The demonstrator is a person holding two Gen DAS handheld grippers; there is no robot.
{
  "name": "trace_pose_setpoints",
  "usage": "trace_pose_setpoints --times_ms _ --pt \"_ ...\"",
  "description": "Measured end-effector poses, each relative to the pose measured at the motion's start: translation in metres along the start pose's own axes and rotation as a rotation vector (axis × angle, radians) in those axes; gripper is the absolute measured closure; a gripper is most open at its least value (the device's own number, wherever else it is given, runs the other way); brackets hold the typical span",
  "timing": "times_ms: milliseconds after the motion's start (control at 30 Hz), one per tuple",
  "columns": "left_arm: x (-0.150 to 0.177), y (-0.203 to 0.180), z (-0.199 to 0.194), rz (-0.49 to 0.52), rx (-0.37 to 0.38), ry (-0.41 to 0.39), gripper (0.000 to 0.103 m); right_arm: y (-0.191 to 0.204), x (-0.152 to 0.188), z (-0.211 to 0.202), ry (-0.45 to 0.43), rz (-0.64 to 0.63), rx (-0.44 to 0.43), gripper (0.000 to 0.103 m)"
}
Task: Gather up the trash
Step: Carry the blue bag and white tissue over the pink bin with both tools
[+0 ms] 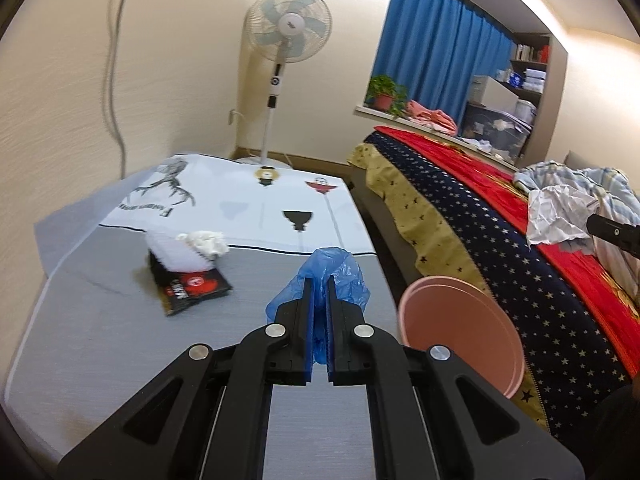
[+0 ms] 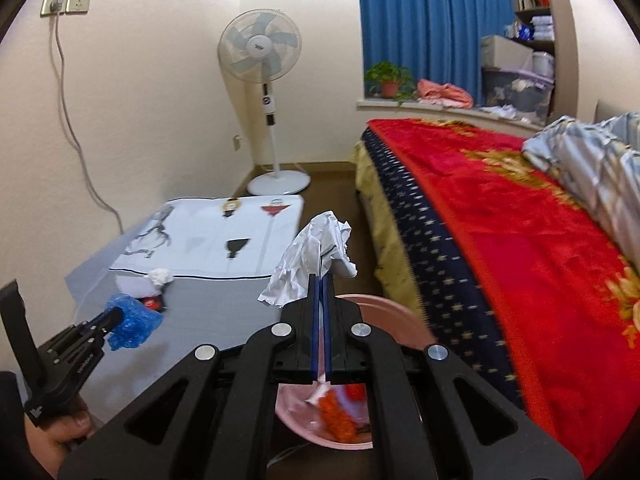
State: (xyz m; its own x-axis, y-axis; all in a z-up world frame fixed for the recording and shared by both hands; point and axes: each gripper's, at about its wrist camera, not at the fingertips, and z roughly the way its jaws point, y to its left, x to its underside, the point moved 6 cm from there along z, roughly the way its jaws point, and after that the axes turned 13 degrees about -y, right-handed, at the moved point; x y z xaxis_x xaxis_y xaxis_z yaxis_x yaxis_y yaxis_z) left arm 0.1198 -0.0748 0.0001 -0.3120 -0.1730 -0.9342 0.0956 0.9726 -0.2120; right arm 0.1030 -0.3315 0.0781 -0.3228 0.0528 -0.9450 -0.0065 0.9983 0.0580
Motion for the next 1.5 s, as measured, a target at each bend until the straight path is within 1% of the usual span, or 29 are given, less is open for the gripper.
trace_pose_setpoints --times_ms 167,300,467,700,933,1133,1500 --pt "0.004 -0.023 0.004 0.018 0.037 0.007 0.099 -0.013 0.013 0.003 0.013 0.011 0.035 0.101" --pt "0.007 -0.04 0.009 0.03 0.067 0.011 0.099 -0.023 0.027 0.01 0.039 0.05 0.06 0.101" --pt "0.012 -0.061 0.017 0.034 0.104 0.021 0.099 -0.03 0.031 0.014 0.042 0.057 0.082 0.101" --pt "0.026 -0.098 0.031 0.051 0.175 0.052 0.099 -0.037 0.041 0.022 0.071 0.061 0.11 0.101" --pt "0.038 -0.124 0.048 0.061 0.231 0.079 0.099 -0.048 0.047 0.029 0.092 0.073 0.138 0.101" --pt "0.048 -0.136 0.062 0.076 0.25 0.099 0.099 -0.055 0.051 0.034 0.11 0.069 0.155 0.101" --pt "0.062 -0.144 0.078 0.076 0.263 0.132 0.099 -0.06 0.058 0.042 0.136 0.063 0.181 0.101"
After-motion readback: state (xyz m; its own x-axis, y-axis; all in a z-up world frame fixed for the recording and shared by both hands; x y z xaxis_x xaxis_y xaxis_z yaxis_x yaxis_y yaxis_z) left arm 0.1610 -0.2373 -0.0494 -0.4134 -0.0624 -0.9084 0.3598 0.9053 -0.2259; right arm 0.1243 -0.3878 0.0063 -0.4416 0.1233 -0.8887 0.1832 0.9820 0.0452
